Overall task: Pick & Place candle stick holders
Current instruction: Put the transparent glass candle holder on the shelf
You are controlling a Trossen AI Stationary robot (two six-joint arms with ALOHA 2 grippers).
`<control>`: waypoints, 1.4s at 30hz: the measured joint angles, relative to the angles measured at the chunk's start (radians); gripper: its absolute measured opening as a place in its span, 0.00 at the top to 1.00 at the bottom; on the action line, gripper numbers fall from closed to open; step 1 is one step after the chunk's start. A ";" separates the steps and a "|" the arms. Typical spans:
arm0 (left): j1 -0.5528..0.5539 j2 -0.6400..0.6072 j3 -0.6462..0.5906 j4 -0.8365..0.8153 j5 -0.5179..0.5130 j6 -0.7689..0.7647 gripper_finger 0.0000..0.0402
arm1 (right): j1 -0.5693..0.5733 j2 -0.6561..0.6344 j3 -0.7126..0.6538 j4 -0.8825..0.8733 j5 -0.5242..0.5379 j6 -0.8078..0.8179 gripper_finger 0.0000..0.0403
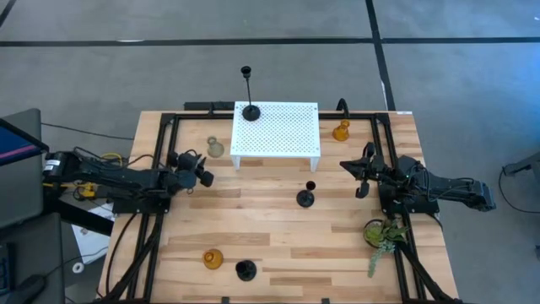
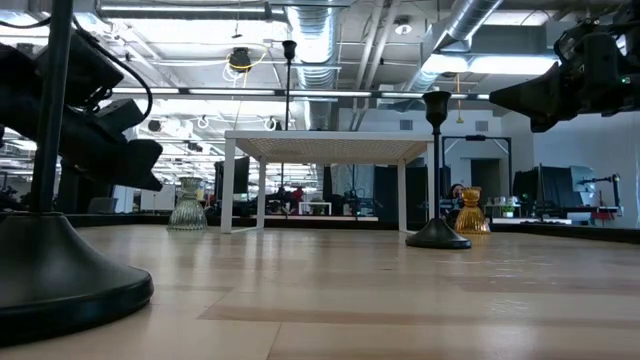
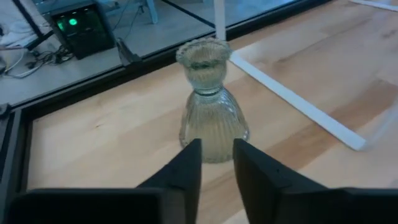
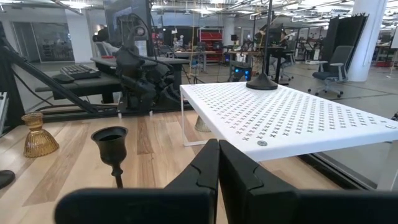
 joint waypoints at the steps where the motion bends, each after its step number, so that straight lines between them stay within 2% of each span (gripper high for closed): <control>1: 0.010 0.013 0.000 0.015 0.008 0.000 0.72 | 0.000 0.000 0.000 0.000 0.000 0.000 1.00; 11: 0.132 0.186 0.000 0.247 0.069 0.000 0.40 | 0.000 0.000 0.000 0.000 0.000 0.000 1.00; 19: 0.219 0.363 0.000 0.505 0.083 0.000 0.23 | 0.000 0.000 0.000 0.000 0.000 0.000 1.00; 27: 0.299 0.553 0.007 0.742 0.248 -0.001 0.14 | 0.000 0.000 0.000 0.000 0.000 0.000 1.00; 35: 0.345 0.698 0.110 0.767 0.253 0.000 0.10 | 0.000 0.000 0.000 -0.001 0.000 0.000 1.00; 42: 0.387 0.742 0.153 0.766 0.254 0.000 0.11 | 0.000 0.000 0.000 -0.002 0.000 0.000 1.00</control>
